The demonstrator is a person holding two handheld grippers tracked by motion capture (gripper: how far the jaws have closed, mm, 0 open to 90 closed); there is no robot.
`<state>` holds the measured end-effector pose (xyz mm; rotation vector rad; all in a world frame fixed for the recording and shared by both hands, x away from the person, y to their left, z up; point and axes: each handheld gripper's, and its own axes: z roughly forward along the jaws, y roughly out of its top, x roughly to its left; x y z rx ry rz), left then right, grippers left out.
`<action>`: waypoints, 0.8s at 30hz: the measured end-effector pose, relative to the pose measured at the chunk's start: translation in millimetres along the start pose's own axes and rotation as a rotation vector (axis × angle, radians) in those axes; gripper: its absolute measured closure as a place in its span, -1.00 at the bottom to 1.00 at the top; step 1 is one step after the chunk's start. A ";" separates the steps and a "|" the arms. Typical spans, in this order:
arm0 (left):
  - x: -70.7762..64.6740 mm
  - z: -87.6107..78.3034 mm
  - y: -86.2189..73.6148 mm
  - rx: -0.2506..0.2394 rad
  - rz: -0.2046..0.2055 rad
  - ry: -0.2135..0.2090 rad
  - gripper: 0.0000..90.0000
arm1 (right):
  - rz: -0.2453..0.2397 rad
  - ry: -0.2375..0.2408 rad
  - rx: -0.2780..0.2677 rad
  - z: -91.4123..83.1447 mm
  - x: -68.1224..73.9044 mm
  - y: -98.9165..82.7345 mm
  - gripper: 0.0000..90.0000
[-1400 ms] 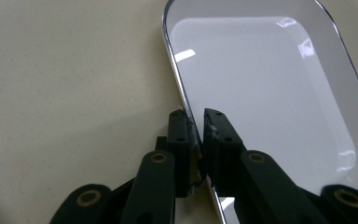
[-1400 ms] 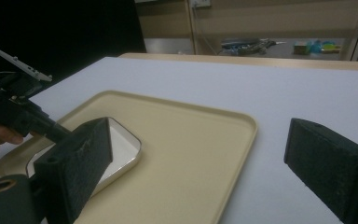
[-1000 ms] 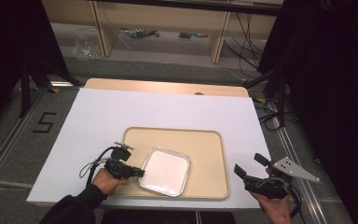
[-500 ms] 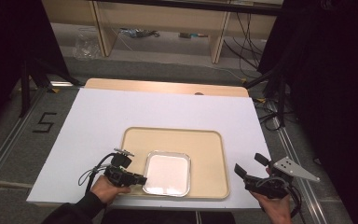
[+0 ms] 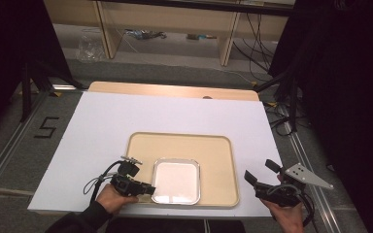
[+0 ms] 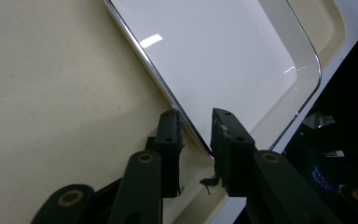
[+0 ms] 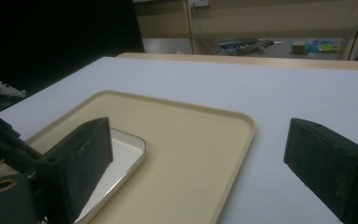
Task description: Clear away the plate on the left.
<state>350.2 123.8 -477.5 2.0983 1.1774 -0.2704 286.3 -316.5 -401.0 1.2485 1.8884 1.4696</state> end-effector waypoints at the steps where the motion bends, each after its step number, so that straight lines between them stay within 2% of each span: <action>1: 0.5 -1.0 0.2 0.024 0.033 0.006 0.60 | -0.006 0.002 -0.018 1.4 -0.6 -0.5 -0.81; 2: 0.3 -1.1 0.1 0.025 0.036 0.007 0.60 | 0.002 0.006 -0.029 2.1 0.1 -0.9 -0.81; 3: -1.2 0.4 -0.3 0.003 0.011 0.002 0.59 | -0.007 -0.006 -0.025 1.0 0.0 -0.4 -0.81; 4: -1.2 0.4 -0.3 0.003 0.011 0.002 0.59 | -0.003 -0.005 -0.003 -0.8 0.2 0.4 -0.81; 5: -1.0 0.3 -0.1 0.005 0.012 0.001 0.59 | -0.006 0.015 -0.020 0.8 -0.8 -0.3 -0.81; 6: 0.8 -1.1 0.3 0.026 0.039 0.002 0.59 | -0.004 -0.003 0.000 0.0 -0.3 0.0 -0.81; 7: 0.8 -1.1 0.3 0.026 0.039 0.002 0.57 | -0.004 -0.003 0.000 0.0 -0.3 0.0 -0.81; 8: -0.6 -0.2 0.0 0.013 0.022 -0.004 0.57 | 0.003 -0.001 0.002 -0.3 0.1 0.0 -0.81; 9: 0.8 -1.4 0.4 0.028 0.043 -0.004 0.53 | 0.001 -0.005 -0.012 -0.2 -0.1 0.0 -0.81; 10: -1.4 -0.9 0.6 -0.004 0.021 -0.002 0.40 | 0.004 -0.008 -0.006 0.2 0.4 -0.2 -0.81; 11: -1.4 -0.9 0.6 -0.004 0.021 -0.002 0.33 | 0.011 -0.004 0.007 -0.1 0.9 0.1 -0.81; 13: -1.5 -4.6 0.7 -0.032 0.022 -0.010 0.24 | -0.008 0.012 -0.021 1.0 -0.8 -0.5 -0.81; 14: -1.5 -5.9 0.9 -0.028 0.032 0.006 0.17 | -0.001 -0.005 0.001 -0.4 0.4 -0.2 -0.81; 15: -1.5 -5.9 0.9 -0.028 0.032 0.006 0.10 | 0.000 -0.001 -0.010 0.5 0.2 -0.5 -0.81; 16: -2.6 -8.0 0.2 -0.040 0.050 0.024 0.06 | -0.007 -0.002 -0.003 0.0 -0.3 -0.2 -0.81; 19: -3.1 -10.8 -0.2 -0.057 0.046 0.042 -0.14 | -0.002 -0.004 -0.001 -0.1 0.5 -0.4 -0.81; 22: -3.7 -18.6 -0.2 -0.123 0.050 0.088 -0.34 | -0.014 -0.008 -0.007 0.3 -0.3 -0.3 -0.81; 23: -3.5 -21.4 -0.3 -0.133 0.064 0.106 -0.40 | -0.014 -0.008 -0.007 0.3 -0.2 -0.3 -0.81; 24: -3.5 -21.4 -0.3 -0.133 0.064 0.106 -0.45 | -0.014 -0.007 -0.007 0.4 -0.3 -0.4 -0.81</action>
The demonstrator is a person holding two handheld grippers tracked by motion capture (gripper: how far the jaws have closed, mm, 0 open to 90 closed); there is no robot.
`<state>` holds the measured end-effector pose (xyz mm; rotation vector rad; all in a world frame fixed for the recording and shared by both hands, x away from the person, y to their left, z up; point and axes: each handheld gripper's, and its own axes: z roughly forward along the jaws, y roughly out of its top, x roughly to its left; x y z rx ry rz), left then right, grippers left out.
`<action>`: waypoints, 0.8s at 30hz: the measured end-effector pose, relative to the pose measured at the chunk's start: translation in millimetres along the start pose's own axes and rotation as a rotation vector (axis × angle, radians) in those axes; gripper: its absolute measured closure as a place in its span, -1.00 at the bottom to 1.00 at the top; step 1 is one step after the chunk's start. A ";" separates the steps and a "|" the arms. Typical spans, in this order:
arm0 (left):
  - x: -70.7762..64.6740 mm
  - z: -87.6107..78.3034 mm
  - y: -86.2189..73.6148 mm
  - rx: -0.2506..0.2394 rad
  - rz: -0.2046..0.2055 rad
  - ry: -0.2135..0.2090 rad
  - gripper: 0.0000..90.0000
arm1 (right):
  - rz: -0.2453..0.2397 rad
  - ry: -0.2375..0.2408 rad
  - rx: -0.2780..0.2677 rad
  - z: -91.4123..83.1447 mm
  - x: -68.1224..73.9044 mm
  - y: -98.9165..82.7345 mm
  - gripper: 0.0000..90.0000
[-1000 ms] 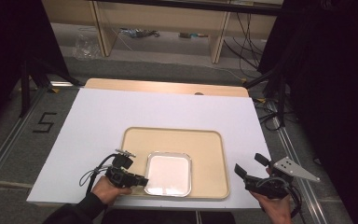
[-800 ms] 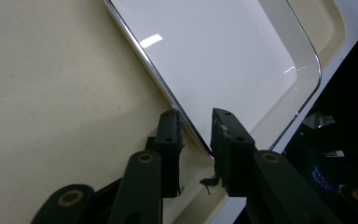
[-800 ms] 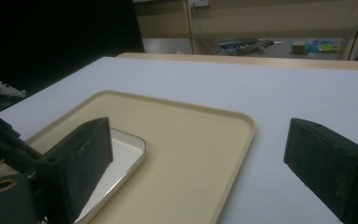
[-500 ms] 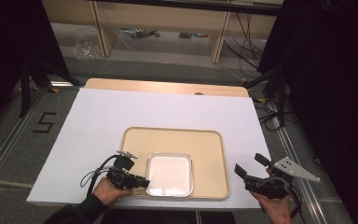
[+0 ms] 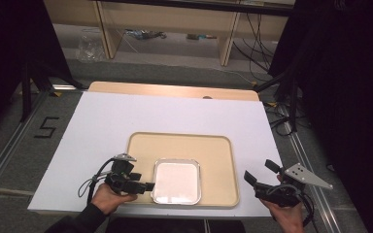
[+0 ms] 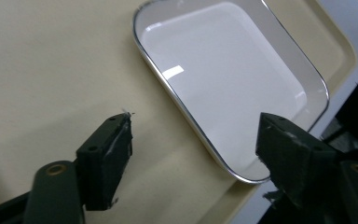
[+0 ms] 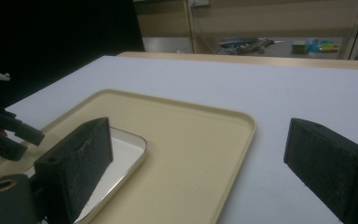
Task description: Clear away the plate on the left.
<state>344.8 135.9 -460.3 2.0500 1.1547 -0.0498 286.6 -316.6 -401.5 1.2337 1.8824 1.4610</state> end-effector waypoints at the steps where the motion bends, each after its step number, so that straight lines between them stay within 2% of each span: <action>1: -0.3 -2.6 0.1 -0.020 0.011 0.018 -0.45 | 0.000 0.000 0.000 0.0 0.0 0.0 -0.81; 2: -0.1 -8.3 -0.1 -0.068 0.032 0.044 -0.52 | 0.018 0.015 -0.024 2.1 0.6 -0.8 -0.81; 3: -0.1 -8.3 -0.1 -0.068 0.032 0.044 -0.55 | 0.018 0.015 -0.024 2.1 0.6 -0.8 -0.81; 4: -0.1 -12.2 -0.6 -0.112 0.022 0.052 -0.58 | 0.014 0.017 -0.022 1.7 0.3 -0.8 -0.81; 5: 1.1 -15.8 -0.9 -0.126 0.026 0.060 -0.62 | 0.016 0.017 -0.021 1.7 0.4 -0.8 -0.81; 7: 1.1 -19.2 -2.3 -0.193 0.010 0.061 -0.65 | 0.018 0.014 -0.022 2.4 1.1 -0.9 -0.81; 9: 1.9 -24.0 -3.5 -0.227 0.014 0.067 -0.67 | 0.010 0.020 -0.022 2.4 0.8 -0.9 -0.81; 10: 1.9 -24.0 -3.5 -0.227 0.014 0.067 -0.68 | 0.009 0.021 -0.021 2.5 0.8 -0.9 -0.81; 11: 2.8 -27.4 -4.7 -0.259 0.022 0.074 -0.70 | 0.021 0.022 -0.016 2.4 1.5 -0.6 -0.81; 12: 3.7 -29.4 -5.0 -0.261 0.028 0.078 -0.72 | 0.046 0.034 -0.012 3.3 3.1 -1.0 -0.81; 13: 4.7 -30.6 -5.6 -0.271 0.032 0.079 -0.73 | 0.015 0.012 -0.002 1.9 1.3 -0.3 -0.81; 16: 6.3 -35.1 -7.7 -0.295 0.042 0.102 -0.73 | 0.034 0.022 0.016 1.3 2.8 -0.1 -0.81; 18: 6.5 -37.0 -8.4 -0.302 0.044 0.103 -0.73 | 0.029 0.021 0.010 1.7 2.6 -0.4 -0.81; 19: 6.7 -39.8 -10.1 -0.327 0.052 0.101 -0.74 | 0.026 0.027 0.015 1.3 2.3 -0.4 -0.81; 21: 6.9 -42.6 -11.8 -0.341 0.057 0.098 -0.74 | 0.027 0.022 0.017 1.4 2.6 -0.3 -0.81; 22: 6.6 -44.2 -12.7 -0.345 0.057 0.105 -0.74 | -0.001 0.011 0.011 1.1 0.9 -0.1 -0.81; 24: 7.4 -45.3 -13.4 -0.355 0.061 0.103 -0.74 | 0.014 0.009 0.016 1.5 1.6 0.0 -0.81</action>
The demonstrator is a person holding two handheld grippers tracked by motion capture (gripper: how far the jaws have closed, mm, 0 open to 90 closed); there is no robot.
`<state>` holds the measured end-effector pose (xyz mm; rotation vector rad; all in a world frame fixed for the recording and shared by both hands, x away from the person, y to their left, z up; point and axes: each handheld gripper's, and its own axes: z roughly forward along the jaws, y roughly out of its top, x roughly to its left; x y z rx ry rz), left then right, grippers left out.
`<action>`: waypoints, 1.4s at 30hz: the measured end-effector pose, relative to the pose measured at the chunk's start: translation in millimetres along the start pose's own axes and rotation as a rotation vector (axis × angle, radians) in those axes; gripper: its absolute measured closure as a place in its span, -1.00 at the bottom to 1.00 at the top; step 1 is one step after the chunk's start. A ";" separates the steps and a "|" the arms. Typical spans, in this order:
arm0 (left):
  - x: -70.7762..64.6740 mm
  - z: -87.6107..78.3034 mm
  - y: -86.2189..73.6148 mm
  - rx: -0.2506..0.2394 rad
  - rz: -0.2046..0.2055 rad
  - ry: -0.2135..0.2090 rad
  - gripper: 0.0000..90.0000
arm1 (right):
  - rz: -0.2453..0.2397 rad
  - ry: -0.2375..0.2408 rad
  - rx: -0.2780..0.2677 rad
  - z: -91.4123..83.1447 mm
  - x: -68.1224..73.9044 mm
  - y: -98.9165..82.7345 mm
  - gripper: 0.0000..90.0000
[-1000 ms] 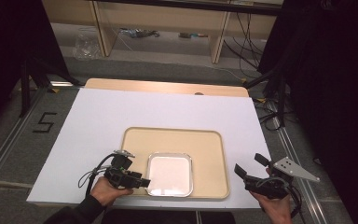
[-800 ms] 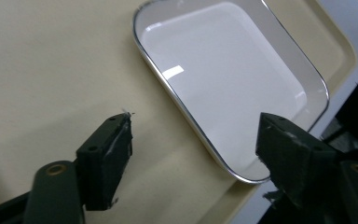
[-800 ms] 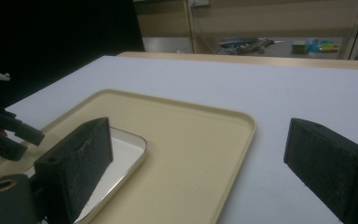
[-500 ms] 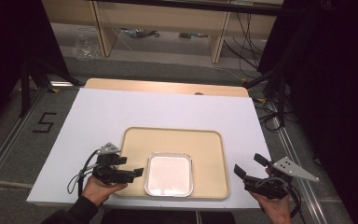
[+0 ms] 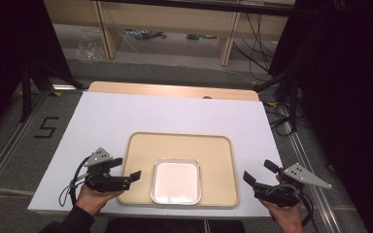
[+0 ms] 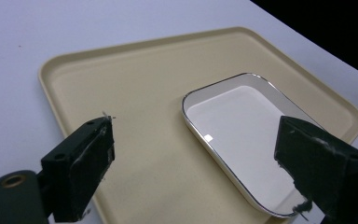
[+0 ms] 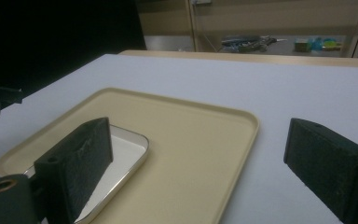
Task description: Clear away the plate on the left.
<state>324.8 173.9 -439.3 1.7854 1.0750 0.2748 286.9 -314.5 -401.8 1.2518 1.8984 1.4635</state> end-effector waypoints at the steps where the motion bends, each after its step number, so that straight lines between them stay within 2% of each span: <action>1: 1.3 -3.6 -0.5 -0.017 0.004 0.008 -0.74 | -0.006 -0.009 0.000 0.3 -0.2 0.0 -0.81; 2: 1.3 -3.6 -0.5 -0.017 0.004 0.008 -0.74 | -0.006 -0.009 0.000 0.3 -0.2 0.0 -0.81; 3: 2.3 -6.3 -1.3 -0.039 -0.011 0.017 -0.74 | -0.004 -0.008 0.000 0.7 0.1 0.0 -0.81; 4: 3.1 -8.5 -1.3 -0.042 0.003 0.026 -0.74 | -0.002 -0.005 0.005 0.4 0.7 0.0 -0.81; 5: 2.9 -9.7 -1.7 -0.046 -0.006 0.036 -0.74 | 0.001 0.001 0.007 0.0 1.0 0.1 -0.81; 6: 3.6 -10.7 -1.8 -0.052 0.003 0.040 -0.75 | -0.019 0.008 -0.006 -0.2 -0.5 -0.1 -0.81; 9: 3.6 -13.2 -2.8 -0.055 0.011 0.075 -0.78 | -0.003 0.006 0.004 -0.5 0.3 0.1 -0.81; 11: 3.6 -14.4 -3.4 -0.058 0.004 0.085 -0.79 | -0.006 0.008 0.001 -0.6 0.3 0.0 -0.81; 14: 3.4 -15.0 -4.3 -0.054 -0.005 0.087 -0.79 | -0.003 0.008 0.005 -0.4 0.6 -0.3 -0.81; 15: 3.9 -16.2 -4.7 -0.057 0.009 0.086 -0.79 | -0.003 0.009 0.007 -0.3 1.0 -0.4 -0.81; 16: 3.6 -16.7 -5.2 -0.057 0.001 0.086 -0.79 | 0.023 0.022 0.011 0.5 2.7 -0.7 -0.81; 17: 3.6 -16.7 -5.2 -0.057 0.001 0.086 -0.79 | -0.013 0.007 0.003 0.1 0.6 -0.4 -0.81; 19: 3.4 -18.4 -5.8 -0.065 0.001 0.091 -0.79 | -0.016 0.007 0.002 0.1 0.5 -0.5 -0.81; 20: 3.4 -19.6 -5.8 -0.071 0.010 0.090 -0.78 | 0.013 0.024 0.001 0.8 2.3 -1.0 -0.81; 21: 2.8 -21.3 -6.1 -0.078 0.011 0.095 -0.78 | 0.013 0.024 0.001 0.8 2.3 -1.0 -0.81; 22: 1.9 -22.9 -6.3 -0.092 0.011 0.100 -0.78 | 0.012 0.024 0.000 0.8 2.3 -1.1 -0.81; 23: 0.1 -26.3 -6.6 -0.116 0.013 0.099 -0.77 | -0.014 0.012 0.002 -0.5 0.6 -0.7 -0.81; 26: -3.0 -27.9 -8.3 -0.129 0.019 0.093 -0.77 | -0.014 0.013 0.002 -0.7 0.5 -0.8 -0.81; 29: -4.0 -29.7 -9.6 -0.121 0.018 0.096 -0.77 | -0.027 0.011 -0.006 -0.2 0.3 -1.1 -0.81; 36: -4.2 -30.9 -11.5 -0.124 0.012 0.087 -0.77 | -0.022 0.009 -0.005 0.3 0.8 -1.0 -0.81; 42: -4.9 -33.9 -12.3 -0.135 0.007 0.097 -0.77 | -0.019 0.014 0.000 -0.5 0.6 -1.2 -0.81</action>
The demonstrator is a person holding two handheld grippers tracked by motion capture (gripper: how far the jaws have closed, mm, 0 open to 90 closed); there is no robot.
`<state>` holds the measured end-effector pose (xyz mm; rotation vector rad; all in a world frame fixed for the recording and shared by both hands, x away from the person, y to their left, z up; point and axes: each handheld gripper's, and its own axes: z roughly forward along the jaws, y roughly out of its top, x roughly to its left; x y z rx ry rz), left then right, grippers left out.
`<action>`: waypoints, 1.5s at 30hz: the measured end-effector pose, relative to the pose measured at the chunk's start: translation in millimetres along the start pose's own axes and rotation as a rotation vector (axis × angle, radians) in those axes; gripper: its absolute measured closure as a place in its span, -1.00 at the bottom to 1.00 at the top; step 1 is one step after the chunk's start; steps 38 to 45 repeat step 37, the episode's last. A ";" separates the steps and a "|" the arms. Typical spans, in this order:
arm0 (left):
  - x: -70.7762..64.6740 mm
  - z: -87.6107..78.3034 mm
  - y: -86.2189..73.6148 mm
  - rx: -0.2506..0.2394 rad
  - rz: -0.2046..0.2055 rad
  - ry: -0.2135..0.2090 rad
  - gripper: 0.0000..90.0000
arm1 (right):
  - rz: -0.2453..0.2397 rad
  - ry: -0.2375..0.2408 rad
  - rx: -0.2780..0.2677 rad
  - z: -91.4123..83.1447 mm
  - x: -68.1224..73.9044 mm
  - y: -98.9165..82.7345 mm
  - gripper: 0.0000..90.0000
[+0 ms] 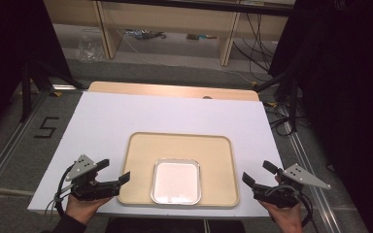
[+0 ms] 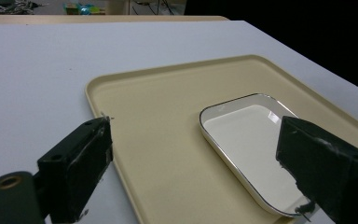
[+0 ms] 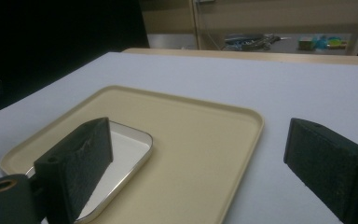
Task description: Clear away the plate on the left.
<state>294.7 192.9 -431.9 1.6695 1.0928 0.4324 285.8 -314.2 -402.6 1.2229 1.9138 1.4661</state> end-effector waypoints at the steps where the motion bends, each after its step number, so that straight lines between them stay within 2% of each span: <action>1: 0.1 -1.0 0.1 0.000 0.004 0.003 -0.77 | 0.003 0.001 0.001 -0.1 0.1 -0.1 -0.81; 2: 0.1 -1.0 0.1 0.000 0.004 0.003 -0.77 | 0.033 0.004 0.003 -0.3 2.2 -0.6 -0.81; 4: -0.9 -2.4 -0.6 -0.005 0.005 0.004 -0.77 | 0.003 -0.001 -0.001 -0.3 0.4 -0.7 -0.81; 5: -1.2 -3.1 -0.7 -0.004 0.011 0.007 -0.77 | 0.040 0.019 0.013 -0.8 2.7 -1.2 -0.81; 6: -1.8 -3.8 -1.1 -0.002 0.018 0.007 -0.77 | 0.011 0.007 0.004 -1.3 1.0 -1.3 -0.81; 10: -3.6 -5.3 -1.8 -0.003 0.026 0.009 -0.77 | 0.041 0.017 0.005 -2.3 2.6 -2.7 -0.81; 11: -3.9 -5.6 -2.0 -0.005 0.027 0.007 -0.77 | 0.014 0.008 0.005 -4.1 1.1 -2.5 -0.81; 13: -4.3 -7.0 -2.4 -0.008 0.028 0.006 -0.77 | 0.001 0.005 0.001 -5.5 1.7 -3.7 -0.81; 14: -4.3 -7.5 -2.4 -0.008 0.028 0.007 -0.77 | 0.025 0.011 0.015 -6.5 3.5 -4.1 -0.81; 15: -4.2 -7.7 -2.4 -0.010 0.027 0.006 -0.77 | 0.009 0.015 0.012 -6.5 2.8 -4.7 -0.81; 17: -4.1 -7.9 -2.5 -0.010 0.028 0.006 -0.77 | 0.011 0.016 0.017 -8.0 3.6 -5.3 -0.81; 18: -4.5 -8.1 -2.7 -0.010 0.027 0.003 -0.77 | 0.028 0.024 0.021 -8.9 4.7 -5.6 -0.81; 19: -4.9 -8.1 -2.8 -0.009 0.026 0.002 -0.77 | 0.010 0.012 0.015 -9.0 4.0 -5.9 -0.81; 21: -5.2 -7.9 -3.0 -0.008 0.024 0.005 -0.77 | 0.028 0.013 0.019 -10.1 5.3 -6.3 -0.81; 22: -5.2 -7.8 -3.2 -0.005 0.025 0.004 -0.77 | 0.040 0.030 0.024 -12.1 5.7 -7.0 -0.81; 25: -5.3 -7.2 -3.2 -0.002 0.027 0.002 -0.77 | 0.024 0.015 0.015 -14.7 4.9 -7.8 -0.81; 26: -5.3 -7.2 -3.2 -0.002 0.027 0.002 -0.77 | 0.035 0.032 0.007 -14.8 5.0 -7.9 -0.81; 27: -5.5 -7.0 -3.2 -0.001 0.028 0.001 -0.77 | 0.018 0.023 0.010 -14.8 4.1 -7.7 -0.81; 28: -5.6 -7.1 -3.2 -0.002 0.027 0.003 -0.77 | 0.044 0.016 0.023 -14.6 6.3 -7.6 -0.81; 29: -5.6 -6.9 -3.1 -0.002 0.026 0.003 -0.77 | 0.011 0.020 0.013 -14.0 3.9 -7.6 -0.81; 31: -5.3 -6.1 -3.3 -0.006 0.023 -0.005 -0.77 | 0.008 0.022 0.010 -13.7 3.9 -7.5 -0.81; 34: -6.0 -5.5 -3.2 0.001 0.029 -0.008 -0.77 | 0.010 0.019 0.010 -13.7 3.8 -7.3 -0.81; 35: -6.6 -5.0 -3.2 0.007 0.031 -0.010 -0.77 | 0.036 0.033 0.010 -13.1 5.1 -7.5 -0.81; 37: -7.7 -4.7 -3.2 0.014 0.029 -0.007 -0.77 | 0.045 0.035 0.020 -13.2 5.8 -7.2 -0.81; 45: -7.7 -4.7 -3.2 0.014 0.029 -0.007 -0.77 | 0.045 0.035 0.020 -13.2 5.8 -7.2 -0.81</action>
